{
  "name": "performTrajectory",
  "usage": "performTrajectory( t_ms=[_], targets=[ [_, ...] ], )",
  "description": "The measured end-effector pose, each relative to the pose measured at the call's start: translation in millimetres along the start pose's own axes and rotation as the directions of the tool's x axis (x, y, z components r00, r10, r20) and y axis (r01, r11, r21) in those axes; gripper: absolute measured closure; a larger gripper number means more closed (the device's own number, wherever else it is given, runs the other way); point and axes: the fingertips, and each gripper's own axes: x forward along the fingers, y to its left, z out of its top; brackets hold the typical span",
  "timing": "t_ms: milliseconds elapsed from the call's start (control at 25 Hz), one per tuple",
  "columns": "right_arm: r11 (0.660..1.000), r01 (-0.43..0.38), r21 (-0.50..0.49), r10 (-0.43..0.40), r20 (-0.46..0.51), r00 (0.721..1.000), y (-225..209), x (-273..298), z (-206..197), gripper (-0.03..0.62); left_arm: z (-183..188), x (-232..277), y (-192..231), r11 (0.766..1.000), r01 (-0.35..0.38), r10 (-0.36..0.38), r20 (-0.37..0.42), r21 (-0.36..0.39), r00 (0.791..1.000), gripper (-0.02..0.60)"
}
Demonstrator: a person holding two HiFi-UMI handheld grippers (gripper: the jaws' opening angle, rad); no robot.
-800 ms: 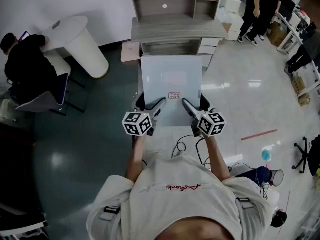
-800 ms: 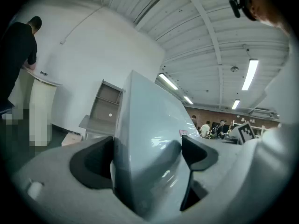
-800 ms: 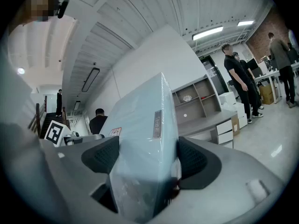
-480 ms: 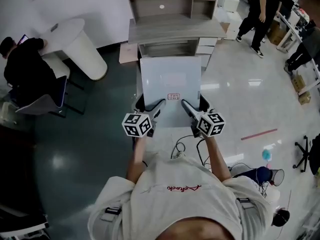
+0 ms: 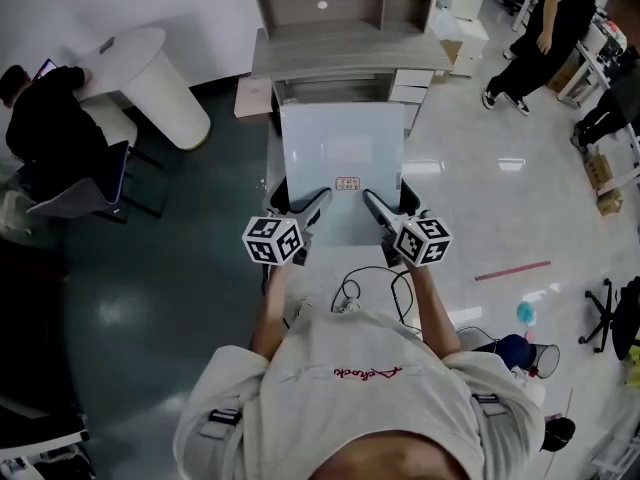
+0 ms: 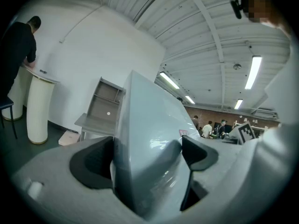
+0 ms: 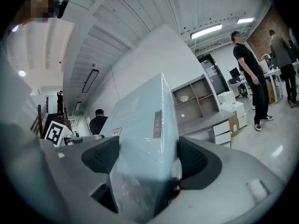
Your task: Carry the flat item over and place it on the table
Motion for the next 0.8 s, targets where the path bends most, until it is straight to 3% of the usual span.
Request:
performTrajectory(
  t_ms=[400, 800],
  targets=[
    [1.000, -0.018, -0.010, 0.018, -0.015, 1.000, -21.4, -7.4, 2.4, 0.191, -10.2, 13.9, -14.9, 1.000, -0.027, 0.027, 0.013, -0.010, 1.000, 0.114],
    [1.000, -0.022, -0.013, 0.022, 0.000, 1.000, -29.6, 12.7, 9.5, 0.191, -1.6, 29.5, -1.2, 1.000, -0.026, 0.025, 0.025, 0.002, 0.999, 0.114]
  ],
)
